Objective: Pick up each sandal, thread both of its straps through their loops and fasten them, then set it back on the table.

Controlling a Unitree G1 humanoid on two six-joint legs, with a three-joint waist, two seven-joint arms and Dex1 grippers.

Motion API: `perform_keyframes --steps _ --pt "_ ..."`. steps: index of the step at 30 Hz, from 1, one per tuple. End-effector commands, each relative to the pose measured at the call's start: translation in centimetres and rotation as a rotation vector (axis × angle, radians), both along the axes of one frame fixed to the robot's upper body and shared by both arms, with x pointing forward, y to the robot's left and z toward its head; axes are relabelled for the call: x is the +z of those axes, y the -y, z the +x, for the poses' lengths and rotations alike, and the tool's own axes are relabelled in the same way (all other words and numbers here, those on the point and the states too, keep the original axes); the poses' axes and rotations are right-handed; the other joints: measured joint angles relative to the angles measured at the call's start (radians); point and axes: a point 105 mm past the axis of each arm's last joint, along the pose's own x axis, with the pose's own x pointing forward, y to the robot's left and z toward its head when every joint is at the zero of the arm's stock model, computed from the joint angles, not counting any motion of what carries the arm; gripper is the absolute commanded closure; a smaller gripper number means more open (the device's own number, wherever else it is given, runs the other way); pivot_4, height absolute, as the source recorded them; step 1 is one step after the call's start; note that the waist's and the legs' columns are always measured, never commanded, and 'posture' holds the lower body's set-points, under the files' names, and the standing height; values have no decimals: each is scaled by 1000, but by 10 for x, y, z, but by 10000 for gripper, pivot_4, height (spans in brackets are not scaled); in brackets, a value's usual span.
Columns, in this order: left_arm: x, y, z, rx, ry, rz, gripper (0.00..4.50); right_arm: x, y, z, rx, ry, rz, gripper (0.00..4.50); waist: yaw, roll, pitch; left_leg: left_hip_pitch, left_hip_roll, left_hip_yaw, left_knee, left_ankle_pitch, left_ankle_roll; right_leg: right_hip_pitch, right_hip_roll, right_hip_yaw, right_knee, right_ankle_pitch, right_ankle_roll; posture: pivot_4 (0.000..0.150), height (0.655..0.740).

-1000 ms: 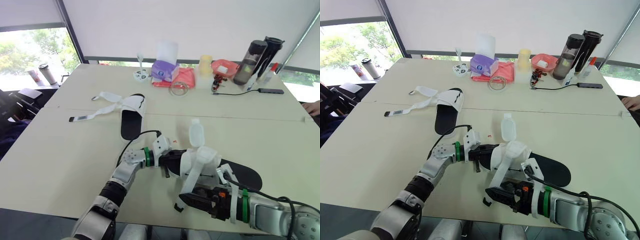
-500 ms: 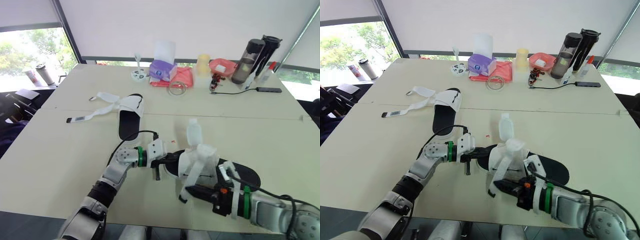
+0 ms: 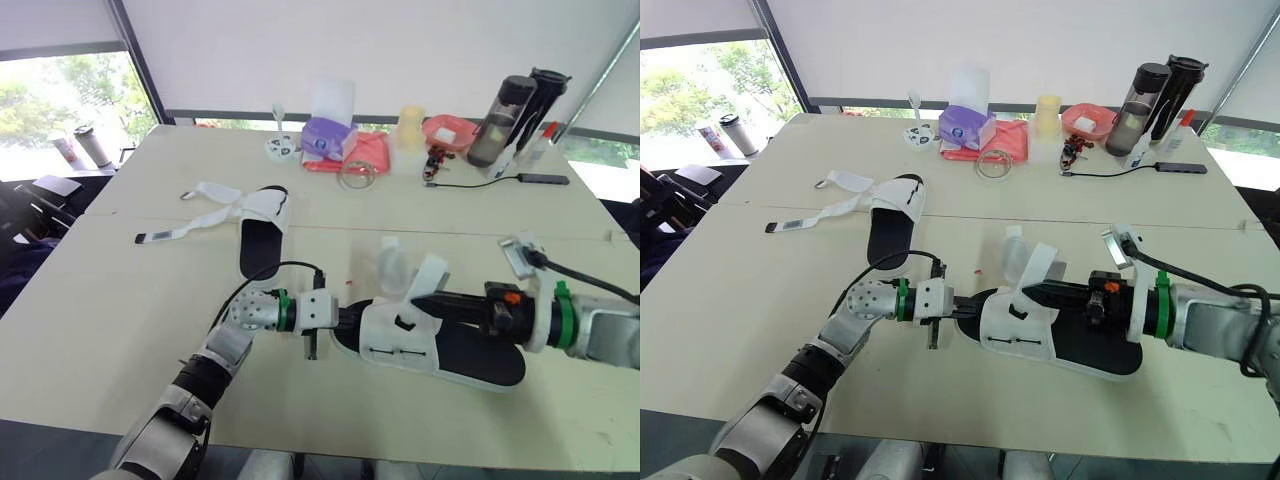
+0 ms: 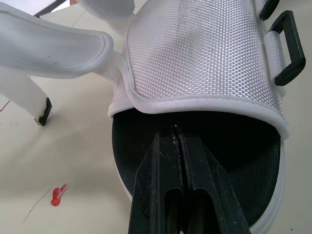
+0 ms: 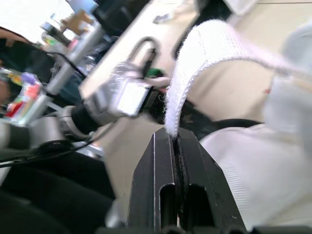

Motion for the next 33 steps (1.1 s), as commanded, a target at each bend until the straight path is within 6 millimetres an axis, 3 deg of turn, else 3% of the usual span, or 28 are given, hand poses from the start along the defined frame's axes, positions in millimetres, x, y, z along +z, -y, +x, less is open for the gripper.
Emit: perform_keyframes --steps 1,13,26,33 --pt "-22 -4 -2 24 -51 74 45000 -1 3 2 30 -28 -17 44870 -1 0 0 0 0 0 0 0 0 0 0 0 0 0 0 1500 7400" --pt "-22 -6 -1 63 -58 53 45000 -10 9 -7 93 -160 -20 44870 -1 0 0 -1 0 0 1 0 0 0 0 0 2 2 3 1500 7400" --pt "-21 -5 1 77 -60 40 45000 -36 12 -10 107 -118 -204 44870 0 1 0 -1 -1 0 1 0 0 -1 0 0 2 2 4 1500 7400" --pt "-21 -5 2 83 -59 37 45000 -35 5 -15 160 -55 -231 44870 -2 1 0 -1 0 0 0 0 0 -1 1 0 2 3 5 1500 7400"
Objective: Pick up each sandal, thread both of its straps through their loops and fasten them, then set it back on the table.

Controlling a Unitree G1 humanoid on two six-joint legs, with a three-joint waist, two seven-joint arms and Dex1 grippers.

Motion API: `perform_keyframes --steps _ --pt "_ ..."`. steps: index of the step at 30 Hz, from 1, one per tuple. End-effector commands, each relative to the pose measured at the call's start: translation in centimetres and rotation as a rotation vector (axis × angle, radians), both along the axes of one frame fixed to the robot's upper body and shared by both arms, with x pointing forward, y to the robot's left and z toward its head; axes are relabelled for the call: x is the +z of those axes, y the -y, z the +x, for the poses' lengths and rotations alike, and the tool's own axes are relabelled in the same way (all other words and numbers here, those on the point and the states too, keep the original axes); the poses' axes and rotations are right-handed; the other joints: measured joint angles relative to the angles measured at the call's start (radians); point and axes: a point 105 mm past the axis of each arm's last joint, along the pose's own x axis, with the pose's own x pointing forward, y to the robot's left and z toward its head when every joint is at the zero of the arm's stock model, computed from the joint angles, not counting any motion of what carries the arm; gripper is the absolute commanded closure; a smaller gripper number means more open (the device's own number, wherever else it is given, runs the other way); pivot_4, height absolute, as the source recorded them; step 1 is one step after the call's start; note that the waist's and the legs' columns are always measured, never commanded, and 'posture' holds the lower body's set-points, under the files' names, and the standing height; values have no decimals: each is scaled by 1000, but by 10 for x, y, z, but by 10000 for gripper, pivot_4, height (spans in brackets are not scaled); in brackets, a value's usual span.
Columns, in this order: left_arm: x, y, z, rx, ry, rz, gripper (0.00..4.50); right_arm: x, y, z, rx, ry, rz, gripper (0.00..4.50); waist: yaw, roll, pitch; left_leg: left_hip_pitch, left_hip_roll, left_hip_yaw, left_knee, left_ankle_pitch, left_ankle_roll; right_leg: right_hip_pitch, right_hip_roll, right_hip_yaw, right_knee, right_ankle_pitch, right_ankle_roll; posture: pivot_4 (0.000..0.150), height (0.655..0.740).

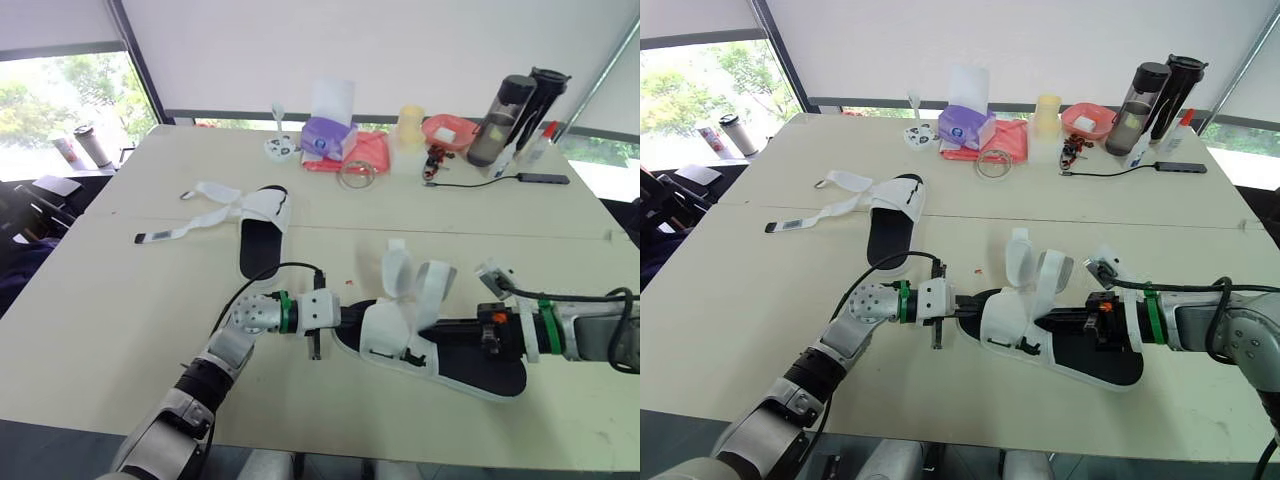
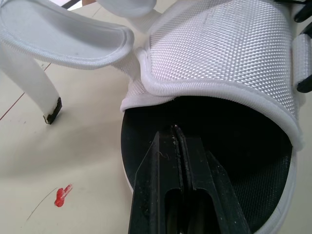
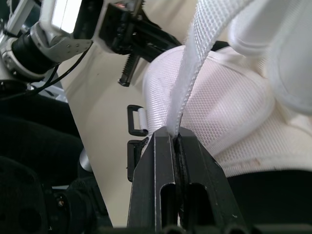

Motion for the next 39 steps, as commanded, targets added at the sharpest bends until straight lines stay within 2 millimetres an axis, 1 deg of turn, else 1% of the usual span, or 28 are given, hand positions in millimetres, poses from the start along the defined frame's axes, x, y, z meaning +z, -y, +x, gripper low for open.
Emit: perform_keyframes --steps 1,4,7,13,16,19,20,21,22,25,27,28,31,33,36,37,39 --pt "-21 -6 0 32 -63 68 45000 2 -8 -6 61 43 -9 44870 0 0 0 0 0 0 0 0 0 0 0 0 0 0 0 1500 7400" --pt "-20 -6 1 41 -70 58 45000 8 -13 -8 111 116 -20 44870 0 0 0 0 0 0 0 0 0 0 0 0 0 0 0 1500 7400" --pt "-20 -7 1 46 -75 56 45000 11 -17 -11 152 149 -32 44870 0 0 0 0 0 0 0 0 0 0 0 0 0 0 1 1500 7400" --pt "-20 -6 2 46 -78 56 45000 0 -18 -17 172 126 -69 44870 0 0 0 0 0 0 1 0 0 0 0 0 0 1 1 1500 7400" --pt "-20 -6 1 45 -81 52 45000 -11 -18 -24 188 109 -104 44870 1 0 0 0 0 0 1 0 0 0 0 0 0 1 1 1500 7400" --pt "-20 -5 1 43 -82 51 45000 -11 -17 -20 155 118 -90 44870 1 0 0 0 0 0 1 0 0 0 0 0 0 1 1 1500 7400" --pt "-20 -5 1 43 -82 51 45000 -10 -17 -19 145 120 -75 39387 1 0 0 0 0 0 1 0 0 0 0 0 0 1 1 1500 7400" --pt "-20 -5 1 42 -83 51 45000 -7 -17 -21 145 121 -53 36779 1 0 0 0 0 0 1 0 0 0 0 0 0 1 1 1500 7400" --pt "-20 -5 1 42 -83 51 45000 -4 -16 -20 131 134 -40 32262 2 0 0 0 0 0 1 0 0 0 0 0 0 1 1 1500 7400" --pt "-21 -5 1 42 -86 53 45000 6 -11 -18 82 176 9 17362 2 0 0 0 0 0 1 0 0 1 0 0 0 1 1 1500 7400" --pt "-21 -5 1 42 -88 53 45000 10 -8 -18 50 185 33 6421 0 0 0 0 0 0 1 0 0 1 0 0 0 1 1 1500 7400" --pt "-21 -5 1 41 -89 53 45000 13 -5 -22 31 175 55 1611 0 0 0 1 0 0 2 0 0 1 0 0 0 1 1 1500 7400" --pt "-21 -4 0 32 -99 48 45000 20 3 -39 -12 138 110 1611 5 -1 -1 1 0 0 2 0 0 2 0 0 0 1 1 1500 7400" --pt "-20 -2 0 29 -117 31 45000 14 5 -52 -36 97 102 1611 2 -1 -1 0 0 0 2 0 0 3 0 0 0 2 2 1500 7400" --pt "-16 2 0 28 -153 -7 45000 5 1 -76 -16 13 98 1611 2 0 -1 0 0 0 2 0 0 3 0 0 1 2 2 1500 7400" --pt "-12 6 -1 21 -182 -40 45000 1 -4 -86 1 -19 101 1611 1 0 -1 0 0 0 2 0 0 3 0 0 1 2 2 1500 7400" --pt "-8 11 -3 6 -221 -77 45000 -6 -11 -97 20 -53 102 1611 2 0 -1 0 0 0 2 0 0 3 0 0 2 2 2 1500 7400"
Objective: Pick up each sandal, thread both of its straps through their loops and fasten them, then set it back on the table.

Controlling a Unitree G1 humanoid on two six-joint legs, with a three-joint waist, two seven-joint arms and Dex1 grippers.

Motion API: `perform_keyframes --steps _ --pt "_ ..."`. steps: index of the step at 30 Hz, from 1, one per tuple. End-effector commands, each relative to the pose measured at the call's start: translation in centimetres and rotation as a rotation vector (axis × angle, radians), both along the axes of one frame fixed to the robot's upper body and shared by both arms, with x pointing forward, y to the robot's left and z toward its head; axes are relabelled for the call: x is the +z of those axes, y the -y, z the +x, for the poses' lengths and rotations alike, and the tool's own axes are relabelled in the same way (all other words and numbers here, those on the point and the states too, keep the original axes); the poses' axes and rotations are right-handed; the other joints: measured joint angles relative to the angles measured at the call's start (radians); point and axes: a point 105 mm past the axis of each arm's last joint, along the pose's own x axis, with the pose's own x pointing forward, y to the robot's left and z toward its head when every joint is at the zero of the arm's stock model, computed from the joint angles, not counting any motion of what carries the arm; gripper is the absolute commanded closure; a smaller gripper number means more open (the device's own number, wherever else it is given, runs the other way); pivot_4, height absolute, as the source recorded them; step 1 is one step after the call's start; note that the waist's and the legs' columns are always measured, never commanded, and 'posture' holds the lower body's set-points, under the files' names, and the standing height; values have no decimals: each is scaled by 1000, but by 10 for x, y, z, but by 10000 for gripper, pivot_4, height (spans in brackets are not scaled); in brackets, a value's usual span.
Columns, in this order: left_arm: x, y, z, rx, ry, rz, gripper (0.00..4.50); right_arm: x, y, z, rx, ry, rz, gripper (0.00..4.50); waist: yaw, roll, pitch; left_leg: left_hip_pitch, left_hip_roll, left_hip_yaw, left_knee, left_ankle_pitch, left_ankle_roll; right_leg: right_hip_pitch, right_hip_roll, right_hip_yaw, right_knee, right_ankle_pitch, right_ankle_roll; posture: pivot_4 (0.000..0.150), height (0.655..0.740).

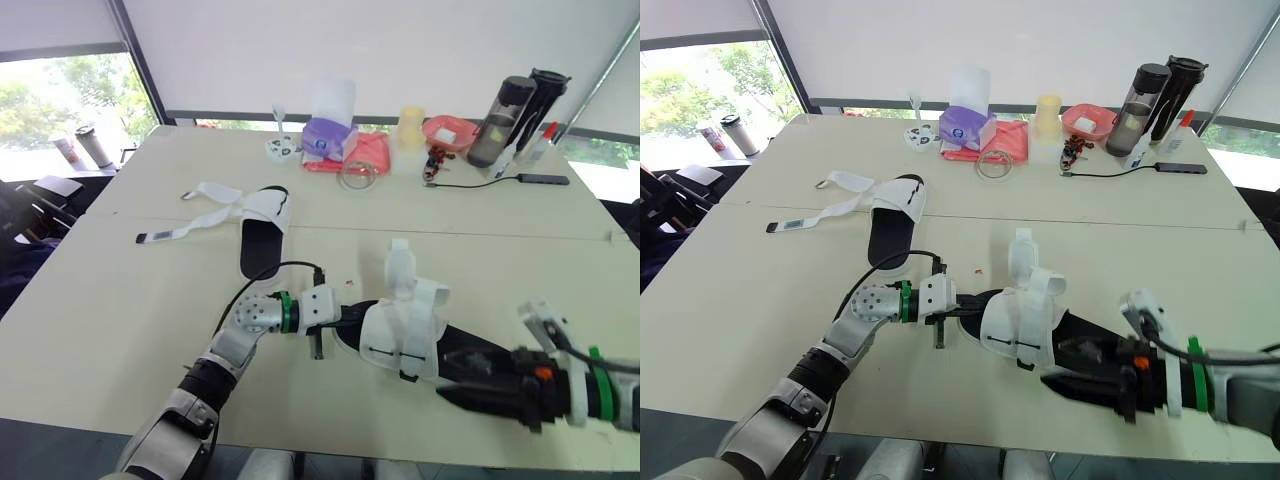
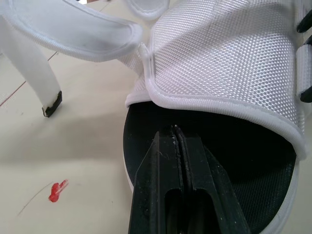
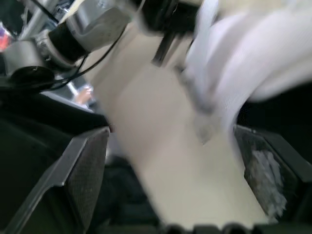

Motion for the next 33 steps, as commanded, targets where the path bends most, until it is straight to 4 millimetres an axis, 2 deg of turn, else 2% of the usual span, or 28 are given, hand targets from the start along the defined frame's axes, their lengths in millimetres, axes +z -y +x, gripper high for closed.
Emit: perform_keyframes --steps 1,10,15,19,22,25,33 --pt "-5 7 -7 -20 -98 -28 45000 0 -17 -17 61 -3 22 1611 -1 0 0 0 0 0 0 0 0 0 0 0 0 0 0 1500 7400" --pt "-6 9 -8 -42 -95 -6 45000 -16 -27 -12 -17 30 22 1611 0 -1 0 -1 0 1 1 0 0 0 0 0 -1 0 0 1500 7400" --pt "-6 8 -8 -41 -90 -1 45000 -34 -25 2 -62 74 -49 1611 -1 -1 0 -1 0 1 1 0 0 0 0 0 -1 0 0 1500 7400" --pt "-5 7 -3 -12 -70 -2 45000 -47 -14 24 -140 143 -131 1611 -1 -1 0 -1 0 1 1 0 0 -2 0 0 -1 0 0 1500 7400" --pt "-5 7 1 11 -54 -5 45000 -49 -8 39 -178 210 -170 1611 -2 -1 0 0 0 1 1 0 0 -2 0 0 -1 0 0 1500 7400" --pt "-4 7 2 22 -46 -9 45000 -51 -7 46 -180 244 -184 1611 -2 -1 0 0 0 1 2 0 0 -2 0 0 -1 0 0 1500 7400" --pt "-3 9 5 37 -33 -14 45000 -42 -4 65 -219 295 -127 1611 -3 0 0 1 0 1 2 1 1 -2 1 1 0 2 0 1500 7400"
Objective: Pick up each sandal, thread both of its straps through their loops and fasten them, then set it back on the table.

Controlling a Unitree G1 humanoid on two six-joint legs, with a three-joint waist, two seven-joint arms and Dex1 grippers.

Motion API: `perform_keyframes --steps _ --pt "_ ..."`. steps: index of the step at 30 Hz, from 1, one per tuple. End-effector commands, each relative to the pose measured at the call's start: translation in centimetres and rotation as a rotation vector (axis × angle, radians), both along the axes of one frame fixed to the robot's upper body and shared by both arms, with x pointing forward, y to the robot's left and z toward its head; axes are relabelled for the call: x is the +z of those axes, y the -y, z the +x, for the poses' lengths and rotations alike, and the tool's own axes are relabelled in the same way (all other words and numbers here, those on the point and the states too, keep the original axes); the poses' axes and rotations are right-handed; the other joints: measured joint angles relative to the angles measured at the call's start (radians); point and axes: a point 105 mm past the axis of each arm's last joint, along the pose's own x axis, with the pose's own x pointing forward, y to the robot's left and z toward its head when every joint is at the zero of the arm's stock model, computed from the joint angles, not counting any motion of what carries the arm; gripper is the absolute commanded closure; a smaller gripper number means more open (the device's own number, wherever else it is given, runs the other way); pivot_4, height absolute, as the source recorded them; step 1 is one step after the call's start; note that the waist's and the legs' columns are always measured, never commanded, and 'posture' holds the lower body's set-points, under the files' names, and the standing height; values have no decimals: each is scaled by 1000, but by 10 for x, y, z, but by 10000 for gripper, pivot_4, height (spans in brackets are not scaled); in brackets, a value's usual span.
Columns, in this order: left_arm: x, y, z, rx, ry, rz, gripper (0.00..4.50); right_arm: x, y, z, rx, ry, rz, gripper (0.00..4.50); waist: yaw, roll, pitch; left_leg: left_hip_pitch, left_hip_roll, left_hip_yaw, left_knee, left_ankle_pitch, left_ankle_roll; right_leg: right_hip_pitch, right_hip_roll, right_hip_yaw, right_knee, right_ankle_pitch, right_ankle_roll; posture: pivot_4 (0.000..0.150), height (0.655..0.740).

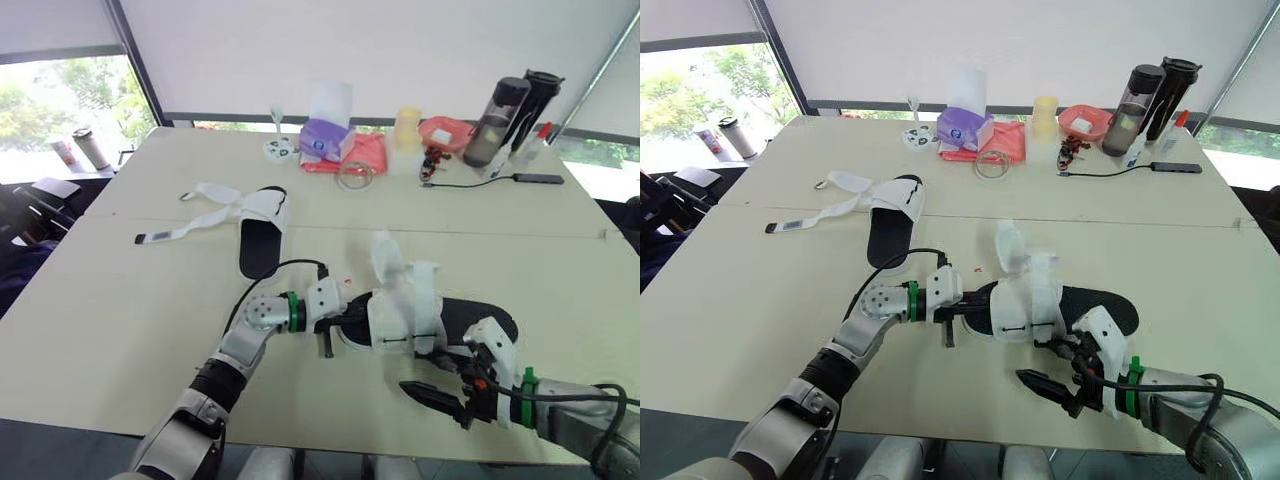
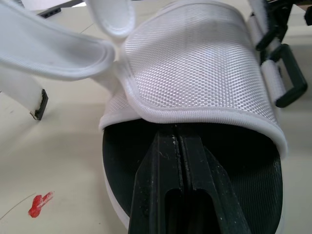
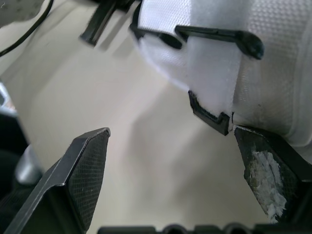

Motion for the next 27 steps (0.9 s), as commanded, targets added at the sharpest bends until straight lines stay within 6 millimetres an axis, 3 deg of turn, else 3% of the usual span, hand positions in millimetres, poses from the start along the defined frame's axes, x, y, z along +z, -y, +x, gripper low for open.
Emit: perform_keyframes --steps 1,11,19,22,27 --pt "-4 0 0 3 0 21 45000 15 -1 7 -2 60 47 1611 0 0 0 0 0 0 0 0 0 0 0 0 0 0 0 1500 7400" --pt "-7 -3 2 15 17 42 45000 33 6 2 -71 -50 312 1611 0 1 0 -1 1 0 0 0 0 1 1 0 1 0 0 1500 7400" --pt "2 -8 24 109 109 43 45000 33 -3 -1 -51 -104 378 1611 1 0 0 -1 1 0 0 0 0 1 1 0 1 1 0 1500 7400" --pt "3 -10 28 119 121 43 45000 31 -5 -1 -50 -111 382 10388 -1 0 0 -1 1 0 0 0 0 0 1 0 1 1 0 1500 7400" --pt "-2 -11 17 43 72 51 45000 29 -4 -6 -40 -136 383 36014 -2 1 0 -1 1 0 -1 0 0 0 1 0 2 1 0 1500 7400"
